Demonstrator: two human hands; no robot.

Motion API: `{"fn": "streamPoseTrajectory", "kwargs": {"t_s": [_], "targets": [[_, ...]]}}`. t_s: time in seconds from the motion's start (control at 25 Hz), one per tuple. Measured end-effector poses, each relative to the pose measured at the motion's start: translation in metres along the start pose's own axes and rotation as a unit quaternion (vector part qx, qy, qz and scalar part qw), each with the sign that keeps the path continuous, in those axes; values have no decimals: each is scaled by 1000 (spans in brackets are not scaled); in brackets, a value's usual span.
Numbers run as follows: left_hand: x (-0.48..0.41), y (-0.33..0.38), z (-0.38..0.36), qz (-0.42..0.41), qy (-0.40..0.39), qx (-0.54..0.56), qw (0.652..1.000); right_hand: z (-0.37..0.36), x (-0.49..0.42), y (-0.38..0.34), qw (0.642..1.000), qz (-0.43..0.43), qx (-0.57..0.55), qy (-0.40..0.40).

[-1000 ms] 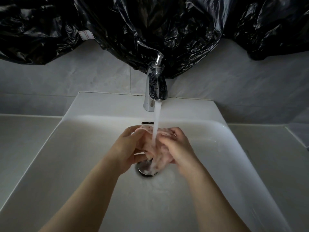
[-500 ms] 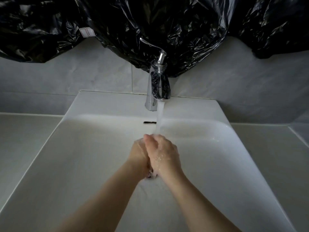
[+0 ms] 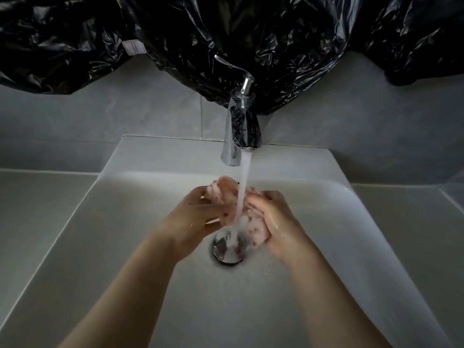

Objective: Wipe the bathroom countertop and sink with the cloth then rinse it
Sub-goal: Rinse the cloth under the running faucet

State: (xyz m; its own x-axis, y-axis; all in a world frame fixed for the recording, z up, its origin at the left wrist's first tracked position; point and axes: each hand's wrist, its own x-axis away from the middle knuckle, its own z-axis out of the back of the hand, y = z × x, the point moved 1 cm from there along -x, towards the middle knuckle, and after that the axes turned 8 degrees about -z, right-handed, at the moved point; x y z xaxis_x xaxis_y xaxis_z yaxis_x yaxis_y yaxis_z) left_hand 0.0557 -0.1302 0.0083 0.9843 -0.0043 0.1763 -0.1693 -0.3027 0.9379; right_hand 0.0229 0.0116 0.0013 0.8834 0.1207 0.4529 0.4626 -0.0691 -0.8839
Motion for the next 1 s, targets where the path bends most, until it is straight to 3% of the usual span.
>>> {"fn": "streamPoseTrajectory", "kwargs": {"t_s": [0.08, 0.16, 0.28, 0.44, 0.56, 0.6, 0.68, 0.76, 0.84, 0.92, 1.0], "targets": [[-5, -1, 1, 13, 72, 90, 993, -2, 13, -4, 998, 1, -8, -70], [-7, -4, 0, 57, 122, 123, 983, -8, 25, -5, 997, 15, 48, -59], [-8, -6, 1, 89, 73, 200, 973, -9, 20, -4, 993, 0, 114, 21], [2, 3, -18, 29, 6, 289, 957, -8, 5, 9, 991, -64, 108, 47], [4, 2, -29, 17, -51, 290, 955, -11, 15, 1, 992, -49, -76, -87], [2, 1, -26, 10, -37, 277, 960, -9, 18, -3, 986, -31, -101, -130], [-3, -1, -15, 19, 51, 270, 961, -8, 18, 0, 986, -8, -49, -159], [-9, -6, 2, 27, 157, 236, 959, -11, 16, 8, 990, -24, 108, -91], [-11, -6, 11, 35, 231, 130, 964, -12, 14, 8, 979, 9, 203, 0], [-7, -3, 8, 43, 220, 51, 973, -8, 11, 3, 980, 44, 183, 70], [-3, -4, -3, 74, 149, 92, 982, -4, 11, -1, 981, 66, 154, 99]]}}
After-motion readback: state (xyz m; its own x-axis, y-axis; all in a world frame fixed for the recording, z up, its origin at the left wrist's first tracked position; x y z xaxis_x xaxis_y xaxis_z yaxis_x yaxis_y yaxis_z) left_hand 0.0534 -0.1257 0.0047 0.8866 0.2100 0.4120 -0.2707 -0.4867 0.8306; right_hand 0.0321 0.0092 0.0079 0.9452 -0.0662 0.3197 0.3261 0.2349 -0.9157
